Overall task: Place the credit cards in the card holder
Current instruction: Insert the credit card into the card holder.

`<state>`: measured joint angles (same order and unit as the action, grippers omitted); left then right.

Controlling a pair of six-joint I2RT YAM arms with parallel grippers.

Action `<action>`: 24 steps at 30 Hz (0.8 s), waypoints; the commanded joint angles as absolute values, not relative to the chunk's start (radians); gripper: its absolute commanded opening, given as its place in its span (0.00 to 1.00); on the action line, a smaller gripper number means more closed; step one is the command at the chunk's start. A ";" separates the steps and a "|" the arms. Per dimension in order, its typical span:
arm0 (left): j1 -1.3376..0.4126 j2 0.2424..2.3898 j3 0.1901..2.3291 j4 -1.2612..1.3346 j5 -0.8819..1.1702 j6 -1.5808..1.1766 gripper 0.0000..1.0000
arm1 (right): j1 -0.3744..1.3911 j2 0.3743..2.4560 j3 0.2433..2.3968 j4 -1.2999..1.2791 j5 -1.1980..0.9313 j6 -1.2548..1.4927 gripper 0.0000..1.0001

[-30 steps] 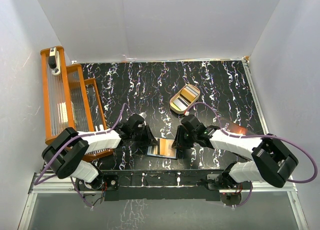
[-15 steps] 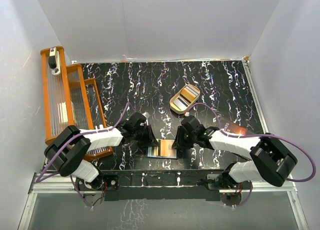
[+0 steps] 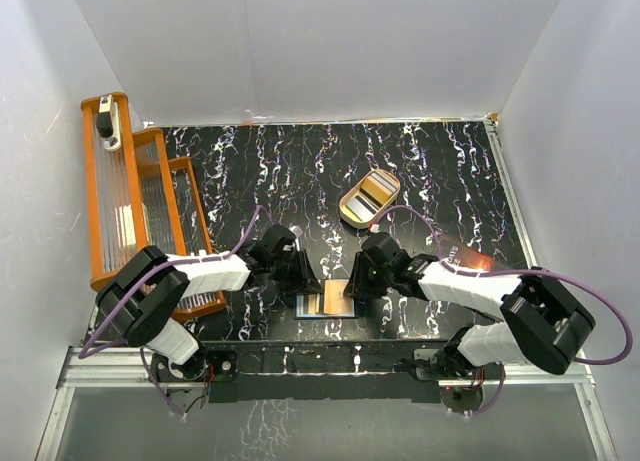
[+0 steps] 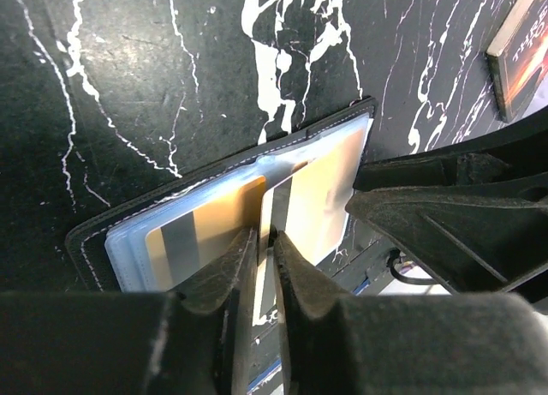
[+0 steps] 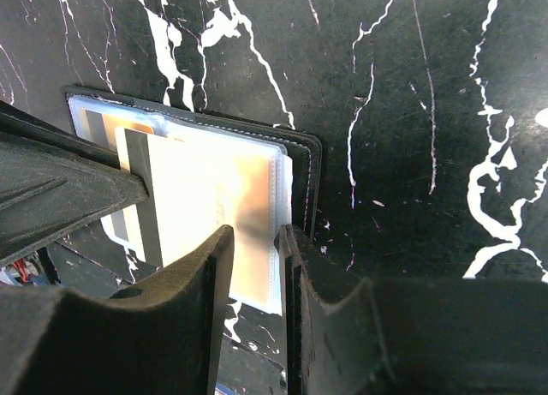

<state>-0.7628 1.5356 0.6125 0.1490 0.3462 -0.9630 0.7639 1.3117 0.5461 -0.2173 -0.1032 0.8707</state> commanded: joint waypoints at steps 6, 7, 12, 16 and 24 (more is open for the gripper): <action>-0.771 1.374 0.589 0.047 0.215 -0.973 0.34 | 0.765 1.219 0.612 -0.356 0.005 0.859 0.23; -0.771 1.373 0.593 0.034 0.214 -0.969 0.36 | 0.765 1.209 0.608 -0.357 0.002 0.858 0.23; -0.772 1.375 0.586 0.038 0.256 -0.965 0.39 | 0.765 1.193 0.556 -0.285 -0.091 0.879 0.23; -0.773 1.394 0.564 0.069 0.277 -0.973 0.41 | 0.765 1.194 0.519 -0.235 -0.128 0.907 0.25; -0.780 1.439 0.528 0.157 0.315 -1.007 0.42 | 0.767 1.198 0.486 -0.216 -0.124 0.900 0.23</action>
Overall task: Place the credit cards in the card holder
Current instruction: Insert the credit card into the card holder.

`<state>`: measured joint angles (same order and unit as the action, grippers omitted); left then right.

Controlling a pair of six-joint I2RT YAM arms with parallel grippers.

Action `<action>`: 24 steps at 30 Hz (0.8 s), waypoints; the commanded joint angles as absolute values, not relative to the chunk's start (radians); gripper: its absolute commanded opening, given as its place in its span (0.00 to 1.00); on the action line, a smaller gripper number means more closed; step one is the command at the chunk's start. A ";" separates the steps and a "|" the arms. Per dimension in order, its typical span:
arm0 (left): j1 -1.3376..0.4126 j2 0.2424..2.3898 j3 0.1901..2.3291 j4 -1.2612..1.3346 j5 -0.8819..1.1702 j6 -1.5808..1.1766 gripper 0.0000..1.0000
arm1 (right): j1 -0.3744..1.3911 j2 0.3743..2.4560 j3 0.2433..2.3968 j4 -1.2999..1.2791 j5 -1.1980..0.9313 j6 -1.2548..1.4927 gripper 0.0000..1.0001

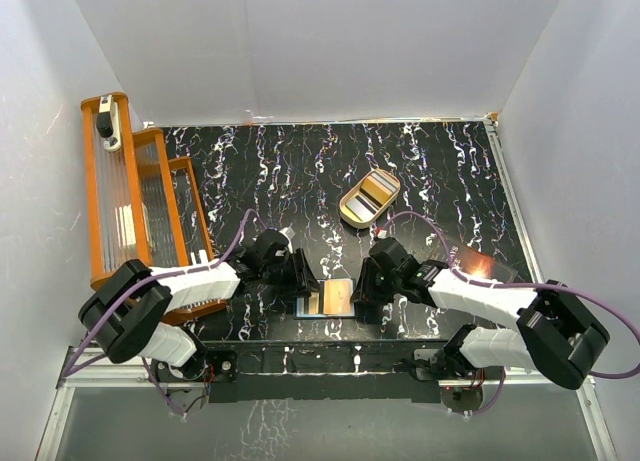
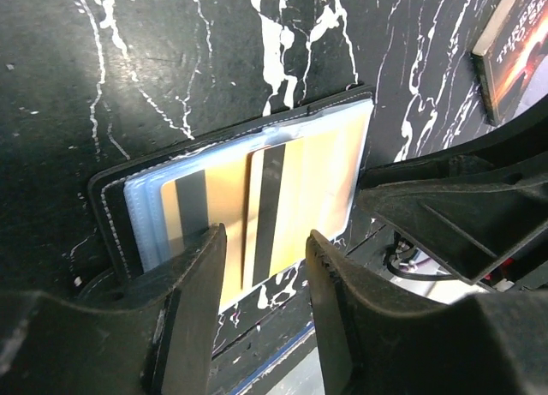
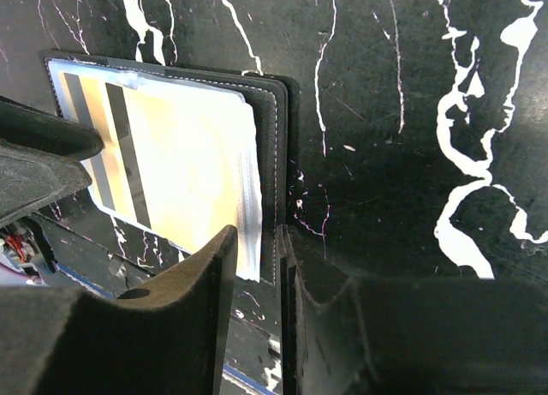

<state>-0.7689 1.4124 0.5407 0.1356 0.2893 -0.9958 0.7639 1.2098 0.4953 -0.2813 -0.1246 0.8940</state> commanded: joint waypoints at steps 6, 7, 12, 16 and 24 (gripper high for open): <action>-0.796 1.487 0.533 0.225 0.338 -1.034 0.40 | 0.765 1.211 0.470 -0.195 -0.126 0.900 0.20; -0.799 1.497 0.539 0.226 0.339 -1.034 0.39 | 0.767 1.215 0.468 -0.188 -0.130 0.901 0.19; -0.820 1.536 0.569 0.258 0.347 -1.053 0.33 | 0.767 1.212 0.451 -0.146 -0.146 0.931 0.16; -0.845 1.556 0.597 0.275 0.332 -1.058 0.33 | 0.773 1.208 0.436 -0.112 -0.148 0.954 0.14; -0.862 1.582 0.610 0.341 0.340 -1.073 0.34 | 0.782 1.217 0.438 -0.104 -0.149 0.953 0.13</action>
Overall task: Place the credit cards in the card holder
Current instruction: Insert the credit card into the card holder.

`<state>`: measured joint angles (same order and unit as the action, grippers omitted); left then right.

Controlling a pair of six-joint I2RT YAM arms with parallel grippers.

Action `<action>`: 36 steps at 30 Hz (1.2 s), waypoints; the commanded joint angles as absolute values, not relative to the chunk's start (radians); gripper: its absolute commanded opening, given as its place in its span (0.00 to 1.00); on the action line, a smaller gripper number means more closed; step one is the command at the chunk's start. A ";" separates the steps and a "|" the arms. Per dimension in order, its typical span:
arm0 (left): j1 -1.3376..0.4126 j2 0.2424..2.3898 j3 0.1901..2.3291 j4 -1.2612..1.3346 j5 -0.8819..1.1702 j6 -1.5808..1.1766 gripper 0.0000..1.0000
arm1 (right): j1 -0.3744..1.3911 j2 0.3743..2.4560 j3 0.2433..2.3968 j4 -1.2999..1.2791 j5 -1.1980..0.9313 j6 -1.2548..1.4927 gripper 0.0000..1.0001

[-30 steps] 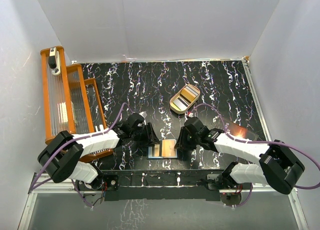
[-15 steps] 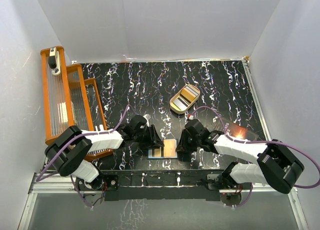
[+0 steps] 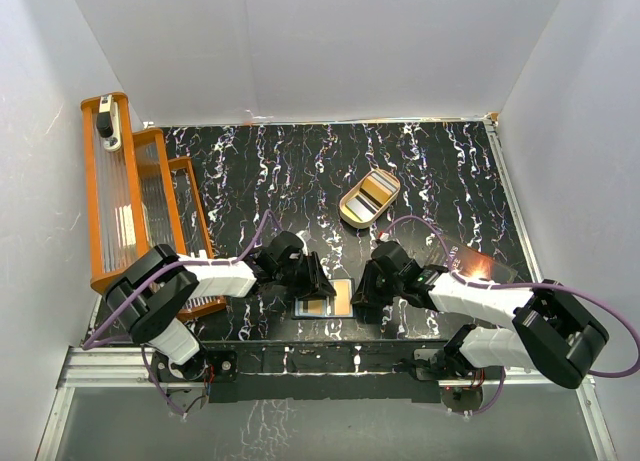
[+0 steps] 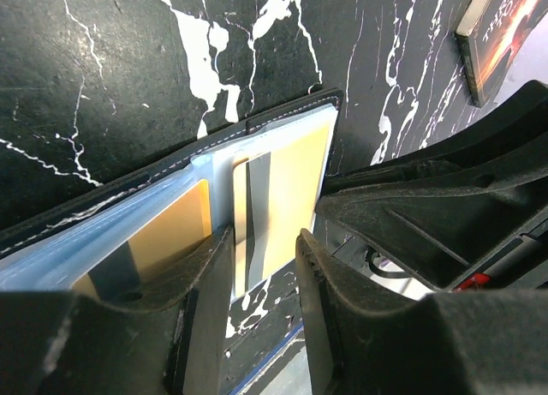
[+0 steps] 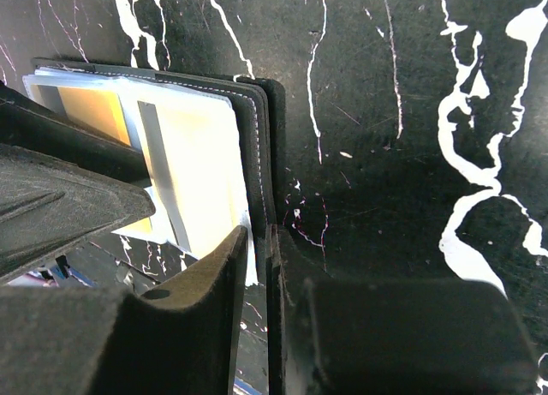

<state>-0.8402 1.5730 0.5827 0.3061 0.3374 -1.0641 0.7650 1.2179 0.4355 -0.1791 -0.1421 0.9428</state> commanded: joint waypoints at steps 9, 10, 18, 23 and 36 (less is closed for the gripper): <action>-0.862 1.491 0.599 0.230 0.260 -1.044 0.44 | 0.782 1.172 0.479 -0.233 -0.071 0.914 0.18; -0.862 1.481 0.605 0.200 0.252 -1.038 0.45 | 0.782 1.159 0.481 -0.244 -0.072 0.911 0.18; -0.861 1.377 0.618 0.018 0.145 -1.010 0.51 | 0.781 1.084 0.508 -0.269 -0.094 0.955 0.21; -0.859 1.334 0.626 -0.038 0.121 -0.987 0.53 | 0.790 1.092 0.568 -0.293 -0.092 0.960 0.20; -0.781 1.261 0.679 -0.241 0.082 -0.923 0.55 | 0.862 1.165 0.611 -0.252 -0.094 1.029 0.20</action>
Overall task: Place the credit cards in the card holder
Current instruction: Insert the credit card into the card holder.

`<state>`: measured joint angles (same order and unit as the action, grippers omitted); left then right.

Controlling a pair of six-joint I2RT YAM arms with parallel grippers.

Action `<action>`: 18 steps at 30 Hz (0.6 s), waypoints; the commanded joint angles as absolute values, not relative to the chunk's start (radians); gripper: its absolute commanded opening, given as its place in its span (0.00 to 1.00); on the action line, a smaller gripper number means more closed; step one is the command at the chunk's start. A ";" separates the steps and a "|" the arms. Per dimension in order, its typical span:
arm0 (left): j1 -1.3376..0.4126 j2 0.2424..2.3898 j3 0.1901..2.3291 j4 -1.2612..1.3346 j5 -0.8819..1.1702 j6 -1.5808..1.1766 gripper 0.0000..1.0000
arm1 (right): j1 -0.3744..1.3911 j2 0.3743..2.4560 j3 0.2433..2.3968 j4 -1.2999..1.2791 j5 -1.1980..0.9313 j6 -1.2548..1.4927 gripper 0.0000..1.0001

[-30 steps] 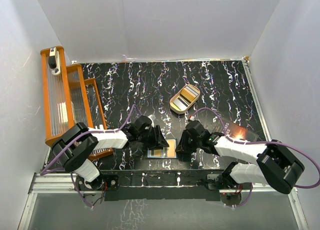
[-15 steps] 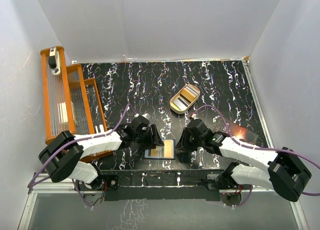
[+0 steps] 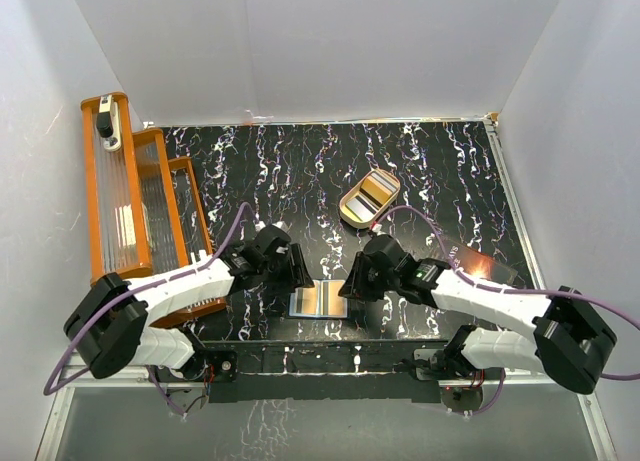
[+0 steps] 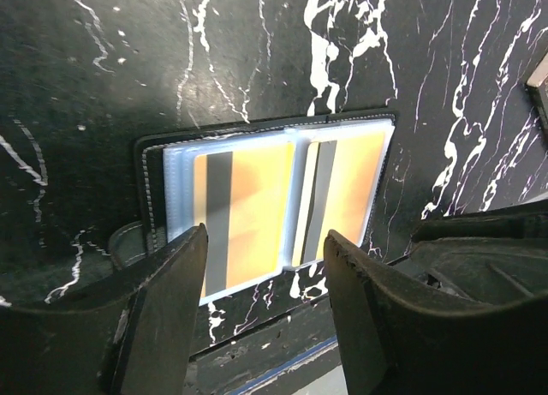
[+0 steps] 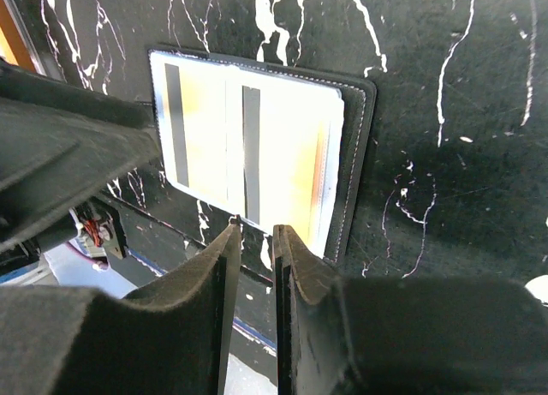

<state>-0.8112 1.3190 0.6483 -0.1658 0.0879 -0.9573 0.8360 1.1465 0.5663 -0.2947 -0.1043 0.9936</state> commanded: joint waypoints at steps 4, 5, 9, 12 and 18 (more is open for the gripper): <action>-0.758 1.237 0.672 -0.241 0.110 -0.907 0.55 | 0.897 1.219 0.648 -0.262 -0.083 1.031 0.20; -0.749 1.235 0.676 -0.243 0.129 -0.901 0.55 | 0.904 1.228 0.656 -0.260 -0.079 1.032 0.20; -0.710 1.219 0.671 -0.237 0.199 -0.889 0.54 | 0.935 1.264 0.679 -0.244 -0.076 1.038 0.21; -0.678 1.189 0.643 -0.198 0.261 -0.908 0.54 | 0.960 1.294 0.717 -0.250 -0.068 1.044 0.21; -0.641 1.167 0.617 -0.139 0.363 -0.937 0.54 | 0.994 1.377 0.770 -0.226 -0.061 1.060 0.20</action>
